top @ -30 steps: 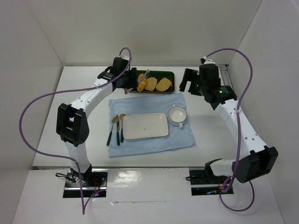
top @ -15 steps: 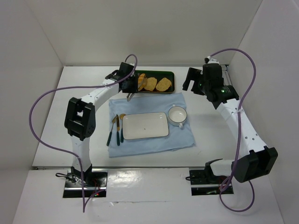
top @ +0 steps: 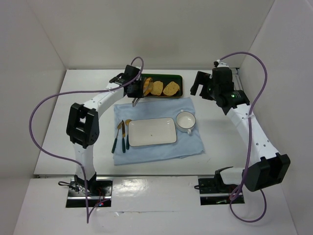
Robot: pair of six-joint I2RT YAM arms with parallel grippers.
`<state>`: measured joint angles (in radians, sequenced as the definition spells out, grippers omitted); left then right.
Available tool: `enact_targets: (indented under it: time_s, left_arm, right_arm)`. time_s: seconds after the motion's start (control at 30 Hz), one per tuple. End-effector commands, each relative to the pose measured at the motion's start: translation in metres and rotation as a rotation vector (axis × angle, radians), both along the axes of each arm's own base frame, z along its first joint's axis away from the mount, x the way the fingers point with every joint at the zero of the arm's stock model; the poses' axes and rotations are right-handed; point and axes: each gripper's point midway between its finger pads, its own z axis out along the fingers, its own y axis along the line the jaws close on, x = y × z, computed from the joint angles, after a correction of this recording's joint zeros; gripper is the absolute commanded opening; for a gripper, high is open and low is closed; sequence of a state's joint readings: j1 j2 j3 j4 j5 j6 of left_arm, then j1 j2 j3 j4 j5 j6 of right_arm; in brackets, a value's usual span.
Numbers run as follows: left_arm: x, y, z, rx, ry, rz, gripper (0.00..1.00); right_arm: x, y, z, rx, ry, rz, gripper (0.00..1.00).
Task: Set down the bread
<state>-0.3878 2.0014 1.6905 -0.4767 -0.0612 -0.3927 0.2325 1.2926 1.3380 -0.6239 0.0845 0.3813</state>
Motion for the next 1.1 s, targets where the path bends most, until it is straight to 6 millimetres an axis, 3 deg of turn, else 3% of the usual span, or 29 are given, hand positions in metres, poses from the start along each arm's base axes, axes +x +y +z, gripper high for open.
enact_targets:
  time_s: [0.0, 0.3, 0.5, 0.63, 0.67, 0.7, 0.77, 0.8, 0.9, 0.93, 1.07]
  left_arm:
    - [-0.006, -0.001, 0.065, -0.056, -0.118, -0.016, 0.40]
    - [-0.021, -0.007, 0.117, -0.152, -0.197, -0.036, 0.42]
    - [-0.039, -0.007, 0.126, -0.184, -0.161, -0.039, 0.42]
    - [-0.072, -0.008, 0.125, -0.163, -0.117, -0.075, 0.42]
    - [-0.084, -0.010, 0.135, -0.170, -0.131, -0.091, 0.42]
    - [-0.094, -0.007, 0.130, -0.148, -0.116, -0.096, 0.42]
    - [-0.114, -0.004, 0.131, -0.141, -0.096, -0.108, 0.42]
    - [-0.129, -0.002, 0.136, -0.145, -0.104, -0.122, 0.42]
    - [-0.162, -0.004, 0.134, -0.156, -0.064, -0.149, 0.42]
    - [-0.174, -0.002, 0.143, -0.164, -0.079, -0.162, 0.42]
    - [-0.219, -0.007, 0.137, -0.153, -0.046, -0.220, 0.43]
  right_arm:
    - [0.007, 0.002, 0.011, 0.034, -0.056, 0.001, 1.00]
    - [0.008, 0.007, 0.011, 0.062, -0.060, 0.008, 1.00]
    - [0.010, 0.007, 0.013, 0.065, -0.069, 0.008, 1.00]
    - [0.015, 0.008, 0.014, 0.056, -0.069, 0.013, 1.00]
    - [0.018, 0.009, 0.015, 0.057, -0.070, 0.013, 1.00]
    - [0.019, 0.009, 0.022, 0.060, -0.085, 0.013, 1.00]
    - [0.025, 0.011, 0.014, 0.055, -0.065, 0.012, 1.00]
    - [0.028, 0.011, 0.022, 0.060, -0.087, 0.013, 1.00]
    - [0.036, 0.013, 0.017, 0.058, -0.075, 0.013, 1.00]
    - [0.041, 0.014, 0.027, 0.064, -0.102, 0.013, 1.00]
    - [0.059, 0.018, 0.029, 0.063, -0.099, 0.013, 1.00]
